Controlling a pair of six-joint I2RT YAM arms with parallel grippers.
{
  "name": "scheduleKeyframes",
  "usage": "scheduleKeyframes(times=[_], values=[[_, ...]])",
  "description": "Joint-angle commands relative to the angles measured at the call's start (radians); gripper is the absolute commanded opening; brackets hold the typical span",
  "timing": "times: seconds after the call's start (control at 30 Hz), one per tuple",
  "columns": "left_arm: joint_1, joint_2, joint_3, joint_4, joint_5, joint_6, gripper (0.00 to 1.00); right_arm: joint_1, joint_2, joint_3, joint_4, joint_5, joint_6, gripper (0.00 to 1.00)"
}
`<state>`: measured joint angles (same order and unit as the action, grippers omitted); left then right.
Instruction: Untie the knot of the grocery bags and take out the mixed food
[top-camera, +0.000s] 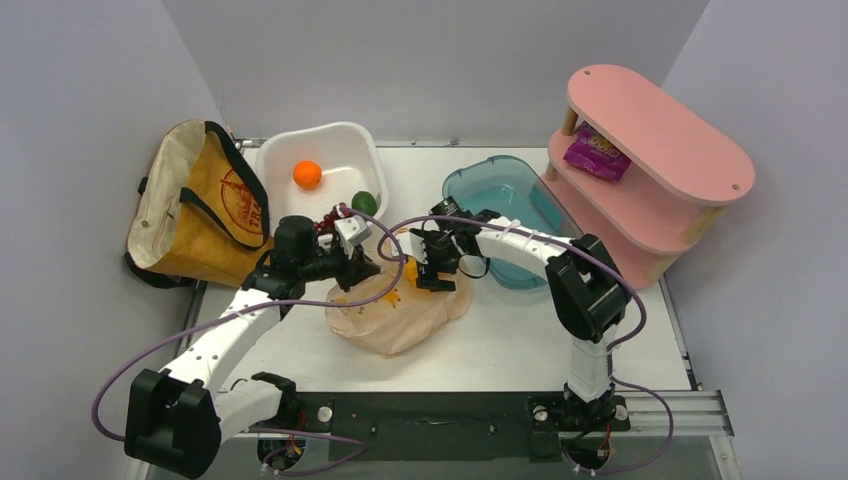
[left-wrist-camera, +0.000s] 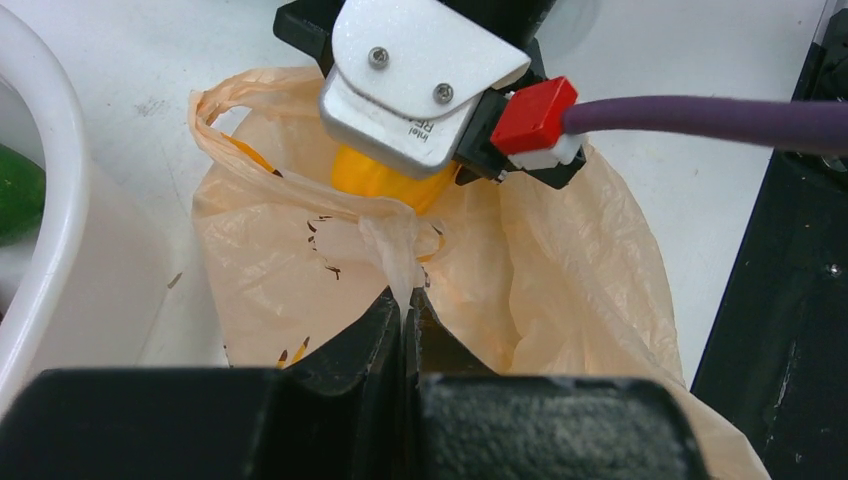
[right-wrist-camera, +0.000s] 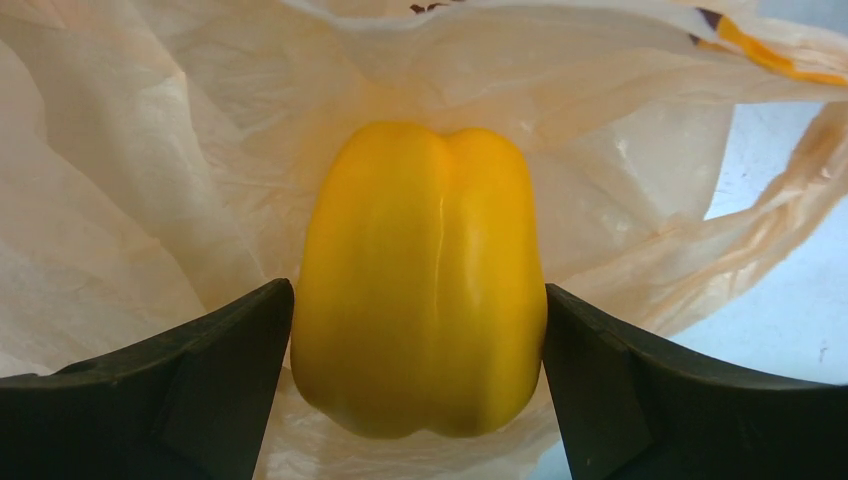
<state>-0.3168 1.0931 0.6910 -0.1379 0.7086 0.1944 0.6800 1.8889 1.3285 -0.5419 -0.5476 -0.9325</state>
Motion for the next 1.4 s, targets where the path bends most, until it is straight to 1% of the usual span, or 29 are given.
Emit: scheduleKeyframes(times=[0.0, 0.13, 0.2, 0.23, 0.27, 0.3, 0.33, 0.37, 0.4, 0.43, 0.6, 0.77, 0.9, 0.97, 1.0, 1.03, 1.07, 1.1, 1.17, 1.23, 1.3, 1.33, 1.37], values=[[0.010, -0.011, -0.016, 0.022, 0.018, 0.035, 0.00, 0.010, 0.014, 0.055, 0.003, 0.017, -0.017, 0.85], [0.011, 0.002, -0.025, 0.021, 0.016, 0.042, 0.00, 0.016, 0.004, 0.043, 0.052, -0.002, 0.016, 0.84], [0.012, 0.006, -0.030, 0.017, 0.014, 0.043, 0.00, 0.023, -0.008, 0.034, 0.100, -0.007, 0.055, 0.75], [0.012, 0.007, -0.030, 0.013, 0.012, 0.043, 0.00, 0.024, -0.016, 0.030, 0.125, -0.012, 0.079, 0.63], [0.012, 0.007, -0.033, 0.011, 0.012, 0.043, 0.00, 0.025, -0.020, 0.029, 0.138, -0.021, 0.087, 0.56], [0.013, 0.007, -0.034, 0.010, 0.010, 0.042, 0.00, 0.025, -0.029, 0.027, 0.143, -0.027, 0.105, 0.42], [0.014, 0.004, -0.036, 0.008, 0.006, 0.039, 0.00, 0.025, -0.036, 0.022, 0.152, -0.031, 0.114, 0.35], [0.015, 0.002, -0.037, 0.009, 0.004, 0.035, 0.00, 0.025, -0.053, 0.019, 0.155, -0.039, 0.130, 0.24], [0.017, -0.001, -0.037, 0.010, -0.002, 0.032, 0.00, 0.022, -0.064, 0.008, 0.165, -0.043, 0.137, 0.20], [0.019, -0.003, -0.037, 0.011, -0.007, 0.025, 0.00, 0.022, -0.089, -0.001, 0.170, -0.052, 0.152, 0.13], [0.053, -0.015, -0.047, 0.016, -0.018, -0.009, 0.00, 0.002, -0.193, -0.054, 0.210, -0.100, 0.231, 0.01], [0.073, -0.020, -0.059, 0.019, -0.030, -0.021, 0.00, -0.026, -0.263, -0.077, 0.252, -0.152, 0.353, 0.00], [0.077, -0.009, -0.055, 0.034, -0.066, -0.035, 0.00, -0.063, -0.325, -0.089, 0.316, -0.195, 0.502, 0.00], [0.077, 0.002, -0.048, 0.037, -0.082, -0.040, 0.00, -0.088, -0.362, -0.097, 0.378, -0.214, 0.659, 0.00], [0.077, 0.008, -0.046, 0.037, -0.087, -0.041, 0.00, -0.098, -0.387, -0.101, 0.405, -0.218, 0.711, 0.00], [0.077, 0.017, -0.040, 0.037, -0.097, -0.042, 0.00, -0.118, -0.400, -0.107, 0.468, -0.219, 0.815, 0.00], [0.078, 0.025, -0.036, 0.037, -0.102, -0.045, 0.00, -0.129, -0.425, -0.109, 0.501, -0.213, 0.874, 0.00], [0.077, 0.030, -0.028, 0.035, -0.101, -0.048, 0.00, -0.151, -0.436, -0.110, 0.583, -0.206, 0.995, 0.00], [0.073, 0.045, -0.001, 0.029, -0.073, -0.065, 0.00, -0.184, -0.462, -0.109, 0.640, -0.163, 1.104, 0.00], [0.059, 0.059, 0.039, 0.035, -0.048, -0.118, 0.00, -0.225, -0.485, -0.118, 0.638, -0.094, 1.131, 0.00], [0.026, 0.069, 0.086, 0.051, -0.058, -0.175, 0.00, -0.282, -0.494, -0.142, 0.600, 0.020, 1.113, 0.00], [-0.004, 0.076, 0.124, 0.054, -0.095, -0.226, 0.00, -0.324, -0.496, -0.155, 0.579, 0.051, 1.102, 0.00], [-0.020, 0.081, 0.145, 0.050, -0.129, -0.247, 0.00, -0.349, -0.496, -0.161, 0.533, 0.104, 1.083, 0.00]])
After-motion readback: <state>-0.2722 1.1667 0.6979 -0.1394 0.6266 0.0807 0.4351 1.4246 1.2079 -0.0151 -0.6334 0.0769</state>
